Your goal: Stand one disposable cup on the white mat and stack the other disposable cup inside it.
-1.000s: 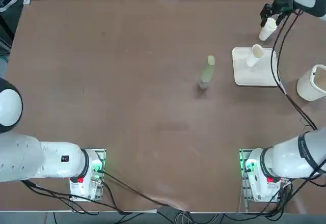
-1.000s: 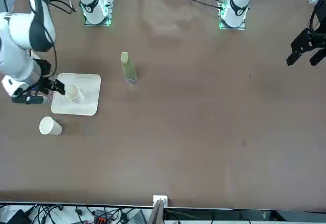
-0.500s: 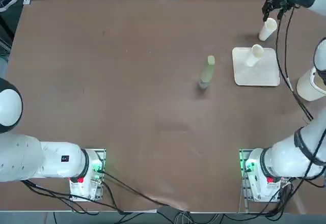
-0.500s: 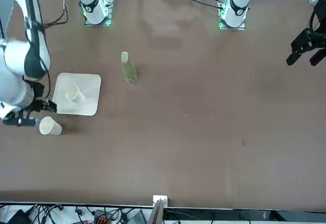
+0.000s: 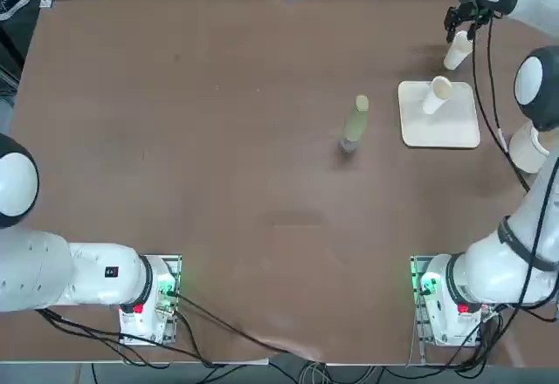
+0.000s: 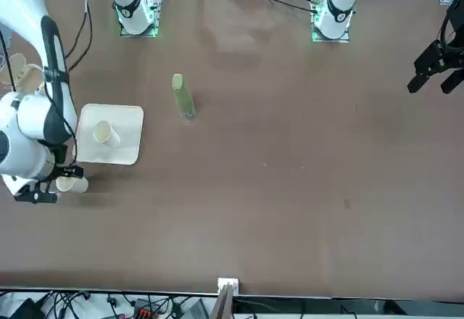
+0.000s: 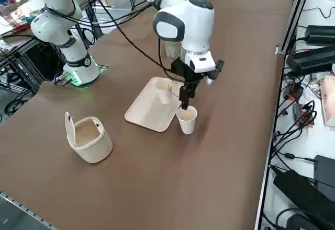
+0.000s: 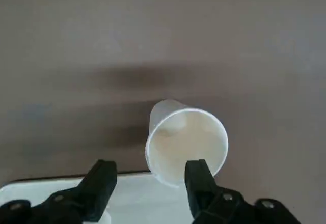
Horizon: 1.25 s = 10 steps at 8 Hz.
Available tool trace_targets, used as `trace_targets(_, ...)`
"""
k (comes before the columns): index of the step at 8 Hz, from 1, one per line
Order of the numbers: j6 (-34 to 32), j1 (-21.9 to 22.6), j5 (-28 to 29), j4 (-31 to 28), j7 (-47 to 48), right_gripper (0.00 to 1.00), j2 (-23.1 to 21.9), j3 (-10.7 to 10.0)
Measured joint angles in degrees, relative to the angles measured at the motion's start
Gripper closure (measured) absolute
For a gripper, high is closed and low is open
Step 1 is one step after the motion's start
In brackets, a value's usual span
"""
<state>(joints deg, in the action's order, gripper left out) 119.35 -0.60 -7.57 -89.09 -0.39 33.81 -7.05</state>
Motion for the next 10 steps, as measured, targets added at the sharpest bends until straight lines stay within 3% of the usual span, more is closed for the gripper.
trace_targets(2, 1.1, 0.0, 0.0, 0.3, 0.0, 0.19, 2.0, 0.0)
trace_targets(5, 1.2, -0.1, 0.0, 0.4, 0.0, 0.35, 2.9, 0.0)
trace_targets(7, 1.2, -0.1, 0.0, 0.5, 0.0, 0.80, 2.9, 0.0)
trace_targets(8, 1.2, -0.1, 0.0, 0.9, 0.0, 0.98, 2.9, 0.0)
trace_targets(10, 0.3, -0.1, 0.0, 3.4, 0.1, 0.98, 2.4, 0.0)
